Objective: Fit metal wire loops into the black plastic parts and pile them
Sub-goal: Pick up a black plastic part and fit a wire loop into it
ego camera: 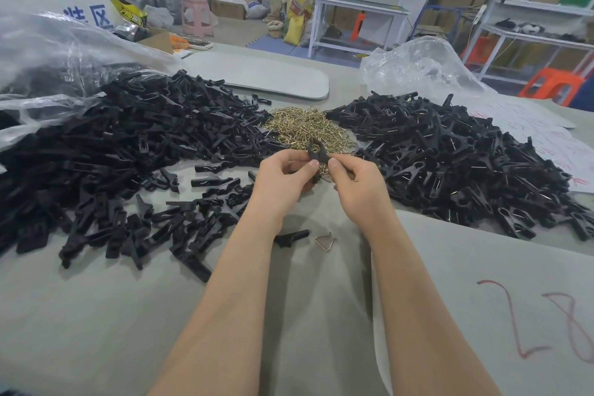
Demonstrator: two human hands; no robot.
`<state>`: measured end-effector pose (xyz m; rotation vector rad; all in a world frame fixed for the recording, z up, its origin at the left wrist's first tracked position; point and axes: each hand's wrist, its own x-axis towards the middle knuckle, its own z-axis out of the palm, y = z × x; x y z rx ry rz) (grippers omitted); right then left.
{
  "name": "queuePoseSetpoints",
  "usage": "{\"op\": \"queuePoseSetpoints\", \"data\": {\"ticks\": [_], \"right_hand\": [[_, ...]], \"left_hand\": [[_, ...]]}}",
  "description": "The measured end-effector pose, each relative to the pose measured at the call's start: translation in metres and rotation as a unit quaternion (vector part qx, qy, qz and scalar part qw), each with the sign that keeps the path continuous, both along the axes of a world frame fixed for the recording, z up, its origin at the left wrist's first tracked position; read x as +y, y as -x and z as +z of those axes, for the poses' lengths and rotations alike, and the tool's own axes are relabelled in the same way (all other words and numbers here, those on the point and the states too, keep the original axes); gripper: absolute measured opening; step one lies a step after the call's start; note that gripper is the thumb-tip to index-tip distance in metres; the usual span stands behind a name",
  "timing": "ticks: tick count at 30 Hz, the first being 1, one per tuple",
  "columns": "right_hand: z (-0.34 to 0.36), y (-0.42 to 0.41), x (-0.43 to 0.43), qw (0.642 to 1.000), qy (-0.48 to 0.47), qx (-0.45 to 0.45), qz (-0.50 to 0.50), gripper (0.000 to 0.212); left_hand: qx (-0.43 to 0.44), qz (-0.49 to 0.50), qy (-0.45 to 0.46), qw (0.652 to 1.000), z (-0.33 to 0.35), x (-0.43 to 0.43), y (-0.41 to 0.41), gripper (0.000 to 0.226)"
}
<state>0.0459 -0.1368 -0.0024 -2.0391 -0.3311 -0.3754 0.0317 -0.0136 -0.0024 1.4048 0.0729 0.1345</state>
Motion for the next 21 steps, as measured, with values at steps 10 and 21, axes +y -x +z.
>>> {"op": "queuePoseSetpoints", "data": {"ticks": [10, 21], "right_hand": [[0.002, 0.002, -0.004, 0.955, -0.219, 0.155, 0.127, 0.031], [-0.01, 0.0, 0.016, 0.993, -0.017, 0.112, -0.043, 0.024]], "left_hand": [[-0.002, -0.015, 0.054, 0.998, 0.008, 0.004, 0.005, 0.006], [0.031, 0.079, 0.336, 0.938, 0.01, 0.022, 0.0, 0.013]]}}
